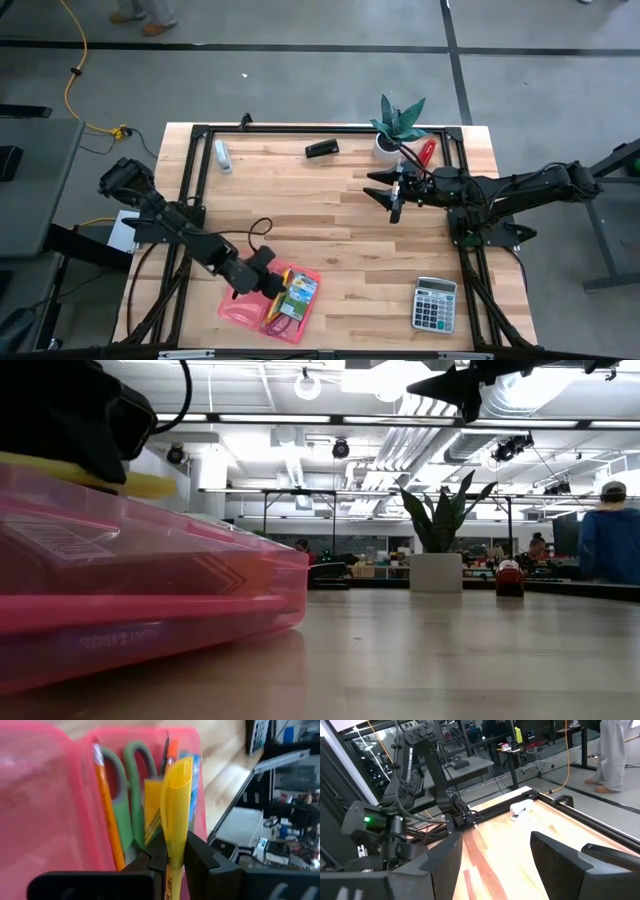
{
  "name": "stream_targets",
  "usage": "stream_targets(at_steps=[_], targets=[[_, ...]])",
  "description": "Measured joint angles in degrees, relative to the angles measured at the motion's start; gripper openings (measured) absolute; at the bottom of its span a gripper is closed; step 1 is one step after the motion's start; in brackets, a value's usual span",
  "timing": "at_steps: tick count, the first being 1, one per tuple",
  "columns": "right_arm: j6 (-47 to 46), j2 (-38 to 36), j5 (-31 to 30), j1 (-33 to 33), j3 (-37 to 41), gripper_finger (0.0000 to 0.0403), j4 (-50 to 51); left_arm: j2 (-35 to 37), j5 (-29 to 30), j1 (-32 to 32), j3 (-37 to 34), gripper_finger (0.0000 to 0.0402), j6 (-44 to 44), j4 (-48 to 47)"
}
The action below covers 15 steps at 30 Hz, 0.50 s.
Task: Pack school essentials
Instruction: Put the yellow pen into the supply box
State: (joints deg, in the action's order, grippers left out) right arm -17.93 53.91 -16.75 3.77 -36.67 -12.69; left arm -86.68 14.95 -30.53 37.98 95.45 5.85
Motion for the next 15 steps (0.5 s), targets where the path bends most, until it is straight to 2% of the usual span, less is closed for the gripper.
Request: stream_targets(at_steps=[8,15], targets=[[0.0,0.0,0.0,0.0,0.0,0.0227,0.1,-2.8,-2.6,0.2,1.5,0.0035,0.0,-0.4],[0.0,0.0,0.0,0.0,0.0,0.0227,0.2,-2.4,-2.7,0.4,1.6,0.0096,-4.4,-0.3]])
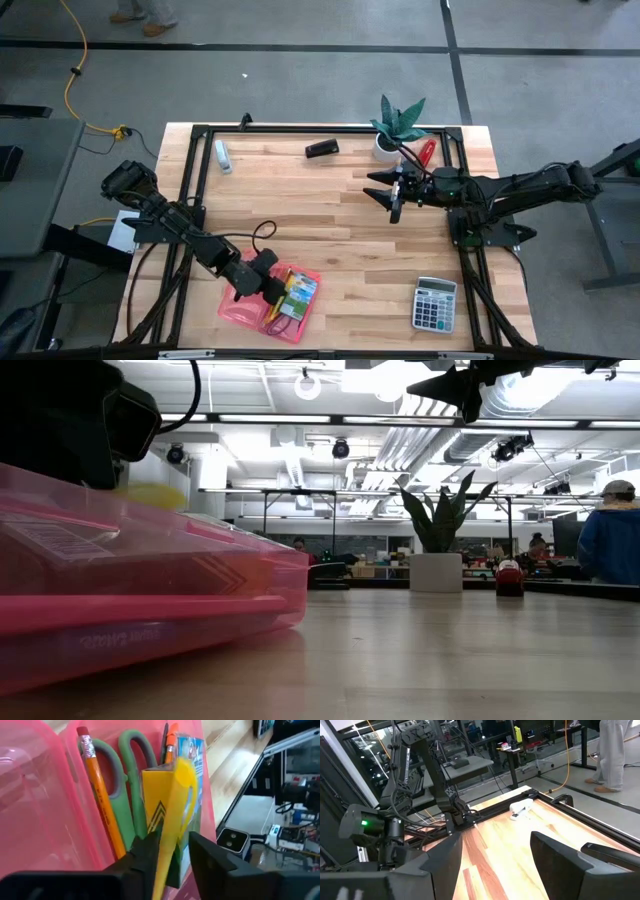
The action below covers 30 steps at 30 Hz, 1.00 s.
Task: Pack school essentials
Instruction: Put the yellow pen into the supply box, then return to Home Position
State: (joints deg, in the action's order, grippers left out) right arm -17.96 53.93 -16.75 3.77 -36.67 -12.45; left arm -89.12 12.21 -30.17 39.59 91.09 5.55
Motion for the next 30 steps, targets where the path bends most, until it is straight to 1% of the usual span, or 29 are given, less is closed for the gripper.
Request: stream_targets(at_steps=[7,12,15,18,22,25,27,30], targets=[[0.0,0.0,0.0,0.0,0.0,0.0227,0.1,0.0,-2.3,1.5,0.0,0.0158,-4.8,-0.3],[-0.2,0.0,0.1,0.0,0.0,0.0227,0.1,4.7,-3.1,4.8,0.0,0.0183,-12.7,-4.7],[-0.2,0.0,0.5,0.0,0.0,0.0227,-0.3,10.8,-1.6,7.8,0.0,0.0187,-19.8,-10.1],[-0.2,0.0,0.7,0.0,0.0,0.0227,-0.5,18.6,2.5,11.4,0.0,0.0188,-29.3,-15.6],[-0.1,0.0,0.6,0.0,0.0,0.0227,-1.7,29.6,7.5,17.8,0.0,0.0188,-45.7,-16.1],[0.0,0.0,0.6,0.0,0.0,0.0227,-2.4,37.5,7.6,24.0,0.0,0.0188,-57.4,-15.2],[0.0,0.0,0.6,0.0,0.0,0.0227,-2.5,42.1,6.6,28.0,0.0,0.0187,-64.4,-14.7],[0.0,0.0,0.6,0.0,0.0,0.0227,-2.5,48.4,5.3,33.0,0.0,0.0173,-72.6,-14.3]])
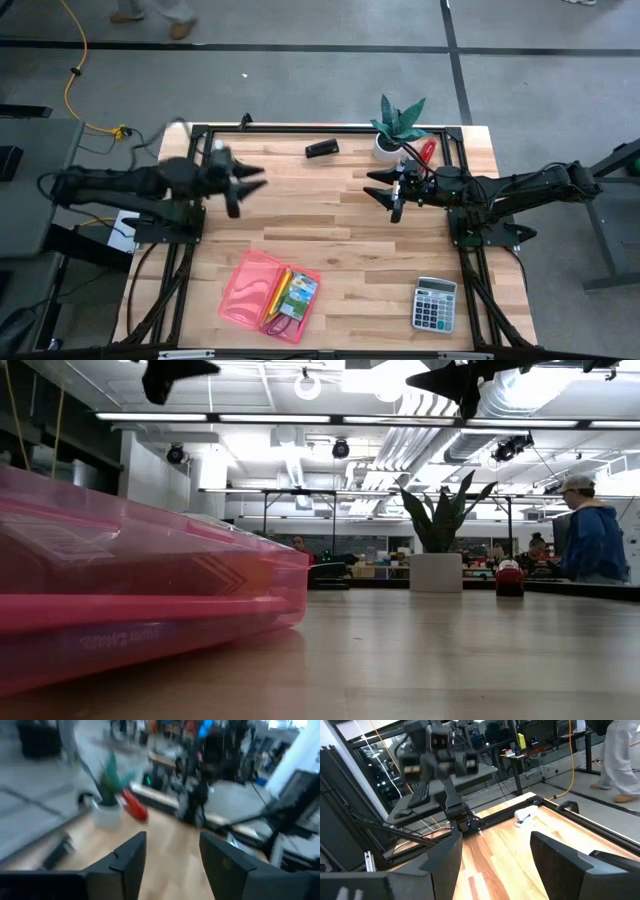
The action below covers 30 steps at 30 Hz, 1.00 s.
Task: Pack school essentials
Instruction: Return to Home Position
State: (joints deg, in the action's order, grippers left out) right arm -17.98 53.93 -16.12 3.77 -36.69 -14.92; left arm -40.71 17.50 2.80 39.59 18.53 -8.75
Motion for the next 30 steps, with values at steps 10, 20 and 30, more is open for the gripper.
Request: stream_targets(at_steps=[10,20,30], targets=[[0.0,0.0,0.0,0.0,0.0,0.0227,-1.0,12.6,-0.9,4.8,-4.5,0.0015,-9.2,4.8],[0.3,0.0,0.0,0.0,0.0,0.0227,-3.4,14.3,-0.9,4.8,-8.9,0.0001,-8.2,10.3],[2.0,0.0,0.0,0.0,0.0,0.0227,-3.4,15.7,-4.8,4.7,-15.4,0.0000,-7.9,13.4]])
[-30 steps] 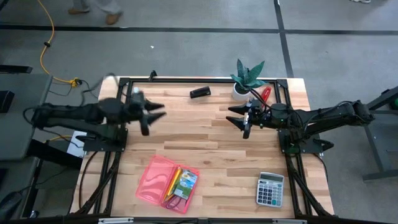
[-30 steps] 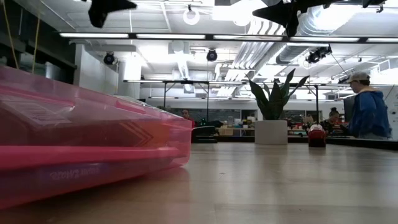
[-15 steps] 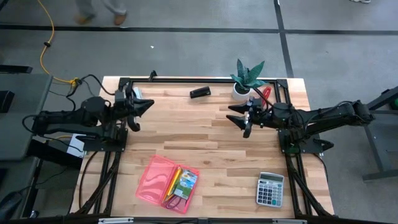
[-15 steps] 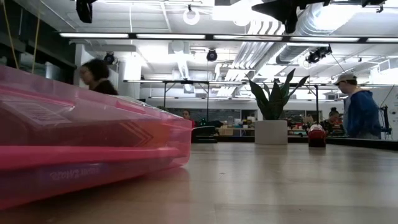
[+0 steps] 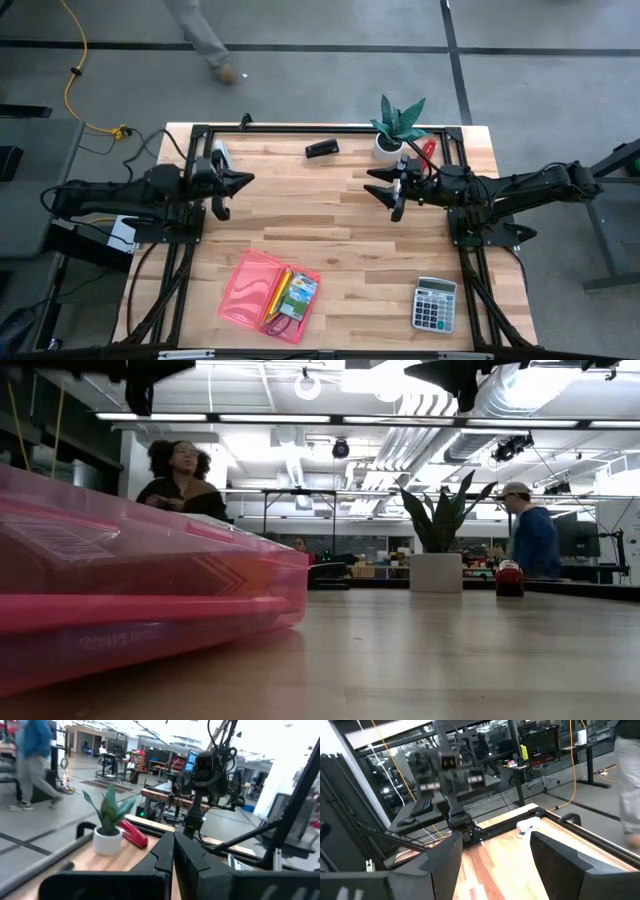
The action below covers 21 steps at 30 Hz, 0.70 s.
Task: Pack school essentials
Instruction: Return to Home Position
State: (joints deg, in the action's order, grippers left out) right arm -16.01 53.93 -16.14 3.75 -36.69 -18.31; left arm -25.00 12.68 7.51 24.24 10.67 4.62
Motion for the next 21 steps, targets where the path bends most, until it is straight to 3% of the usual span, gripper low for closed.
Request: stream_targets(at_steps=[7,17,21], targets=[[-2.0,0.0,0.0,0.0,0.0,0.0227,0.0,6.4,-0.6,0.0,-14.3,0.0000,4.2,10.6],[-6.6,0.0,-3.0,0.0,0.0,0.0227,0.0,19.9,-3.1,0.0,-23.4,0.0000,5.8,8.5],[-8.2,0.0,-3.0,0.0,0.0,0.0227,0.0,25.0,-3.1,-0.1,-23.5,0.0000,6.6,0.0]])
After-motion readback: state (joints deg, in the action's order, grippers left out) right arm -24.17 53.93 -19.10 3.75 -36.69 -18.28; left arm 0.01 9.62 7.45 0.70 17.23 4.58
